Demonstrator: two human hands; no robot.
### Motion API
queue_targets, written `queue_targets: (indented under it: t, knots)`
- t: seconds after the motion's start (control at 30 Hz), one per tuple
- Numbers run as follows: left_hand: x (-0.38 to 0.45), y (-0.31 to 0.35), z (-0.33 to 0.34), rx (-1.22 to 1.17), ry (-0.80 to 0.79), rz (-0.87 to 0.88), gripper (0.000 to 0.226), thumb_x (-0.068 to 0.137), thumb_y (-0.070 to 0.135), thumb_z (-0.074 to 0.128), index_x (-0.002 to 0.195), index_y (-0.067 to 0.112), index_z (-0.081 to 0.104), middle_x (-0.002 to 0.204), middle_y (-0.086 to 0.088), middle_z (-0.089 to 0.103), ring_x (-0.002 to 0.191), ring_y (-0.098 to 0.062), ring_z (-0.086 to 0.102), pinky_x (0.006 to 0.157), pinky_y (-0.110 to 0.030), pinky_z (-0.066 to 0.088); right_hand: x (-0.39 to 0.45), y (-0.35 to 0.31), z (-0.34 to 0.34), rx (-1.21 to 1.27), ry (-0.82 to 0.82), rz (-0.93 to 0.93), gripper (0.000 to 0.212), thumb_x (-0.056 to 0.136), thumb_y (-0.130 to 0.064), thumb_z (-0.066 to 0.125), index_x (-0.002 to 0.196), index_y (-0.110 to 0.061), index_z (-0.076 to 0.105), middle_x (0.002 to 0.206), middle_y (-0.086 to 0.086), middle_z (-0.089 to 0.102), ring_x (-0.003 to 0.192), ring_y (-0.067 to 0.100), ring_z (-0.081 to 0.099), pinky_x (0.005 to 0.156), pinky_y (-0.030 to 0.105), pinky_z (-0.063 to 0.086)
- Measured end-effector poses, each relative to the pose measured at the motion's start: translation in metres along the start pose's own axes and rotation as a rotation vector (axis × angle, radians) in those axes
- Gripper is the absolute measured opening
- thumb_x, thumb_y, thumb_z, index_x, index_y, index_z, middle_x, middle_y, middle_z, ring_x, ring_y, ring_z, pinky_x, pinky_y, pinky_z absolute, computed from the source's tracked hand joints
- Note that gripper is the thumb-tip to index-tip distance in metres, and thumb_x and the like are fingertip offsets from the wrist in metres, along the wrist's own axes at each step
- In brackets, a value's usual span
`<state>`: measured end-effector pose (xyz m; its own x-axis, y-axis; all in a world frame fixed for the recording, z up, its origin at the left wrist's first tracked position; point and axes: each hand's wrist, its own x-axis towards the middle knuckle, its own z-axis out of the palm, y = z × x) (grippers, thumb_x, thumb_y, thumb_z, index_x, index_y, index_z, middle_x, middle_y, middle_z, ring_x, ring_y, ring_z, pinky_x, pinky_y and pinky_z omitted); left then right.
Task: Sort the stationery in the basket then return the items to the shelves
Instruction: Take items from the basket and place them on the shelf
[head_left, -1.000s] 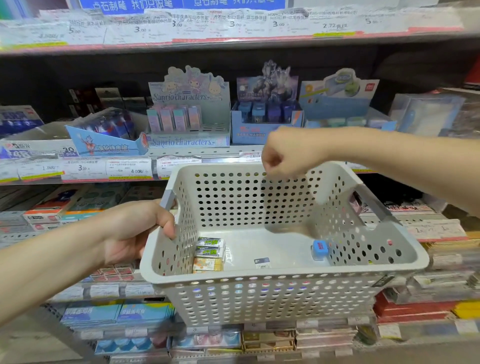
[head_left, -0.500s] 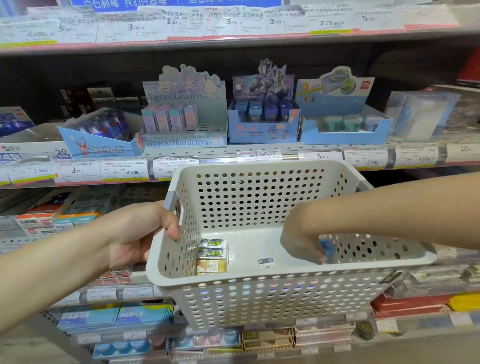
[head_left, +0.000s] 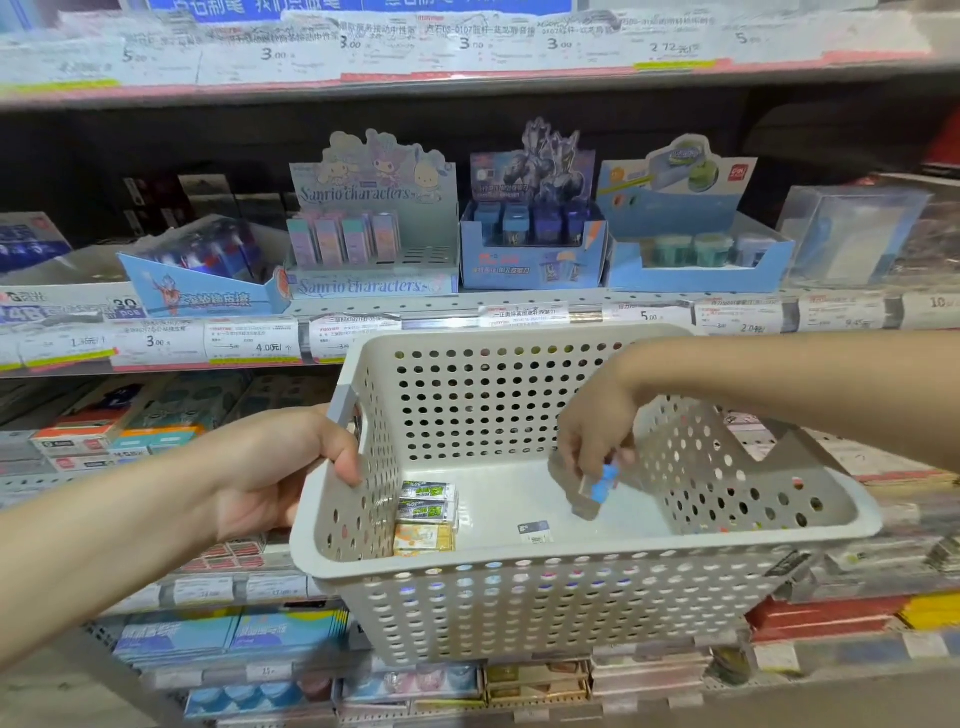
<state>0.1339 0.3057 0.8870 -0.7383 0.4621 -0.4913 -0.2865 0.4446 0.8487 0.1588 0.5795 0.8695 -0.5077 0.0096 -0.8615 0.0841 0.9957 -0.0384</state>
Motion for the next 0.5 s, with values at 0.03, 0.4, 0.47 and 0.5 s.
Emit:
queue_targets:
  t: [0.03,0.4,0.47,0.5]
  knots:
    - [0.002,-0.001,-0.001,-0.005,-0.001,-0.002,0.086,0.037,-0.003,0.057,0.123,0.001,0.057,0.116,-0.033,0.063,0.101,-0.048,0.063,0.093,-0.057,0.047,-0.005,0.0,-0.003,0.122,0.001,-0.053,0.024,0.095,-0.015,0.048,0.107,0.002,0.061,0.096,0.021,0.066,0.076,0.02,0.057,0.068,0.024,0.048]
    - [0.004,0.001,-0.001,0.014,-0.038,0.012,0.076,0.042,-0.003,0.052,0.117,0.01,0.06,0.108,-0.033,0.066,0.097,-0.049,0.063,0.092,-0.06,0.046,-0.048,0.013,-0.015,0.573,0.251,-0.392,0.02,0.098,-0.005,0.04,0.099,-0.006,0.061,0.086,0.01,0.061,0.067,0.014,0.057,0.065,0.021,0.05]
    - [0.003,0.002,0.001,0.032,-0.044,0.016,0.077,0.043,-0.002,0.053,0.118,0.008,0.06,0.107,-0.032,0.067,0.103,-0.051,0.061,0.096,-0.061,0.043,-0.051,0.016,-0.018,0.589,0.263,-0.437,0.02,0.096,-0.004,0.045,0.101,-0.01,0.063,0.093,0.012,0.063,0.075,0.018,0.059,0.068,0.021,0.052]
    - [0.002,0.002,0.002,0.039,-0.044,0.027,0.077,0.043,-0.001,0.052,0.12,0.003,0.059,0.104,-0.031,0.067,0.099,-0.049,0.062,0.09,-0.057,0.047,-0.053,0.017,-0.019,0.596,0.267,-0.45,0.019,0.096,-0.004,0.046,0.102,-0.011,0.064,0.097,0.012,0.064,0.078,0.019,0.06,0.069,0.021,0.053]
